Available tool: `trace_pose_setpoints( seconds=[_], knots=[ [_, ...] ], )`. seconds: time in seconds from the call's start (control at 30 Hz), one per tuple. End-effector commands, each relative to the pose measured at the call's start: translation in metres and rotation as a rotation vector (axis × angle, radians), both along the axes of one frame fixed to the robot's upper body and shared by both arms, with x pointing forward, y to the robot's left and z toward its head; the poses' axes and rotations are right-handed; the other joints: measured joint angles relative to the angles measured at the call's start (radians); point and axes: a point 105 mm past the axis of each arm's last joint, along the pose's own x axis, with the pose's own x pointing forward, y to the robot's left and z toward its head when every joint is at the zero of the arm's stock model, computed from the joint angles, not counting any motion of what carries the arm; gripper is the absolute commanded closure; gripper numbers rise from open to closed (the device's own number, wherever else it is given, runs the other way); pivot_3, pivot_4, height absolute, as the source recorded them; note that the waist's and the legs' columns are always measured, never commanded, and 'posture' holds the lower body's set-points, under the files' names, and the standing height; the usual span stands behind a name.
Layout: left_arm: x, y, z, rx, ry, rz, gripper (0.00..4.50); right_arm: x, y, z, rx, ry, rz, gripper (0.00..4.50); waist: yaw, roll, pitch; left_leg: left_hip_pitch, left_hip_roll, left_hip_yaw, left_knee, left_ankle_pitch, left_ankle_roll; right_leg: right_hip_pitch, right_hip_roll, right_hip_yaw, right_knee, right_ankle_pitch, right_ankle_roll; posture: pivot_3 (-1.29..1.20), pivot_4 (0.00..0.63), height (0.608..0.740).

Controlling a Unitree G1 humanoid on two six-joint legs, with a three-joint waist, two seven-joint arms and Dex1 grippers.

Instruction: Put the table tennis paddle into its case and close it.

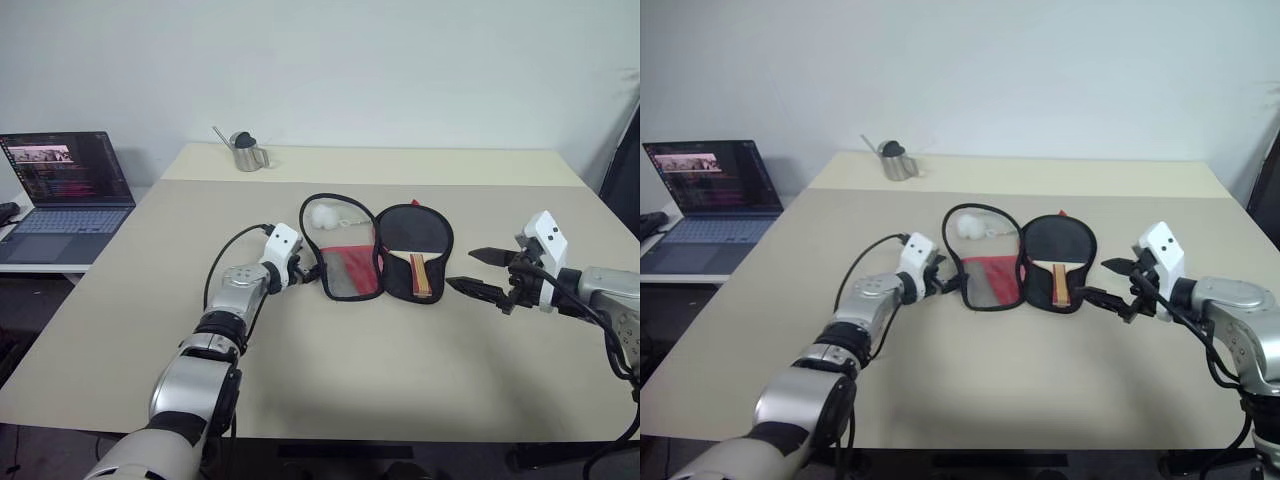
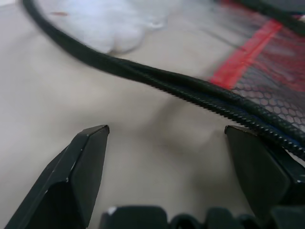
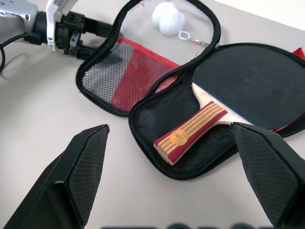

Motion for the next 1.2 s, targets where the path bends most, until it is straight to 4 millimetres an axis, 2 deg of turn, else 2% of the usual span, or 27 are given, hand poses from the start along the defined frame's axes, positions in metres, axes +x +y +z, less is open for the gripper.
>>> trace_pose_setpoints(
  seconds=[0.03, 0.2, 0.3, 0.5, 0.7, 0.77, 0.87, 1.07, 1.2],
  knots=[
    [0.004, -0.026, 0.030, -0.021, -0.093, -0.084, 0.24, -0.003, -0.003, 0.015, 0.002, -0.067, -0.004, 0.03, 0.000, 0.000, 0.000, 0.000, 0.000, 0.000, 0.000, 0.000, 0.000, 0.000, 0.000, 0.000, 0.000, 0.000, 0.000, 0.00, 0.150, 0.740],
    [0.004, -0.060, 0.062, -0.068, -0.170, -0.186, 0.24, -0.007, -0.011, 0.016, -0.008, -0.060, -0.010, 0.03, 0.001, 0.000, 0.000, -0.001, -0.001, 0.000, 0.000, 0.000, 0.000, 0.000, 0.000, -0.001, 0.000, 0.000, 0.000, 0.00, 0.150, 0.740],
    [0.001, -0.080, 0.073, -0.075, -0.195, -0.244, 0.24, -0.010, -0.020, 0.018, -0.022, -0.046, -0.018, 0.03, 0.002, 0.000, 0.000, -0.001, -0.002, 0.000, 0.000, 0.000, 0.000, 0.000, 0.000, 0.000, 0.000, 0.000, 0.000, 0.00, 0.150, 0.740],
    [-0.009, -0.121, 0.078, -0.071, -0.204, -0.348, 0.24, -0.013, -0.039, 0.028, -0.051, -0.055, -0.069, 0.03, 0.002, 0.000, 0.000, -0.001, -0.004, 0.000, 0.000, 0.000, 0.000, 0.000, 0.000, 0.000, 0.000, 0.000, 0.000, 0.00, 0.150, 0.740],
    [-0.013, -0.136, 0.075, -0.071, -0.199, -0.368, 0.24, -0.011, -0.047, 0.031, -0.050, -0.070, -0.118, 0.03, -0.003, 0.000, 0.000, 0.001, -0.004, 0.001, 0.000, 0.000, 0.000, 0.000, 0.000, 0.001, 0.000, 0.000, 0.000, 0.00, 0.150, 0.740],
    [-0.014, -0.136, 0.077, -0.082, -0.208, -0.380, 0.24, -0.008, -0.045, 0.027, -0.040, -0.066, -0.126, 0.03, -0.003, 0.000, 0.000, 0.001, -0.004, 0.001, 0.000, 0.000, 0.000, 0.000, 0.000, 0.001, 0.001, 0.000, 0.000, 0.00, 0.150, 0.740],
    [-0.015, -0.124, 0.076, -0.078, -0.219, -0.394, 0.24, 0.000, -0.042, 0.021, -0.031, -0.059, -0.148, 0.03, -0.004, 0.000, 0.000, 0.001, -0.004, 0.001, 0.000, 0.000, 0.000, 0.000, 0.000, 0.002, 0.001, 0.000, 0.000, 0.00, 0.150, 0.740],
    [-0.016, -0.081, 0.069, -0.071, -0.224, -0.367, 0.24, 0.032, -0.036, 0.009, 0.002, -0.047, -0.237, 0.03, -0.009, 0.000, 0.000, 0.004, -0.001, 0.001, 0.000, 0.000, 0.000, 0.000, 0.001, 0.004, 0.003, 0.000, 0.000, 0.00, 0.150, 0.740],
    [-0.030, -0.057, 0.067, -0.093, -0.224, -0.389, 0.24, 0.061, -0.029, -0.002, -0.010, -0.045, -0.285, 0.03, -0.005, 0.000, 0.000, 0.005, 0.002, 0.001, 0.000, 0.000, 0.000, 0.000, 0.001, 0.005, 0.005, 0.000, 0.000, 0.00, 0.150, 0.740]
  ],
)
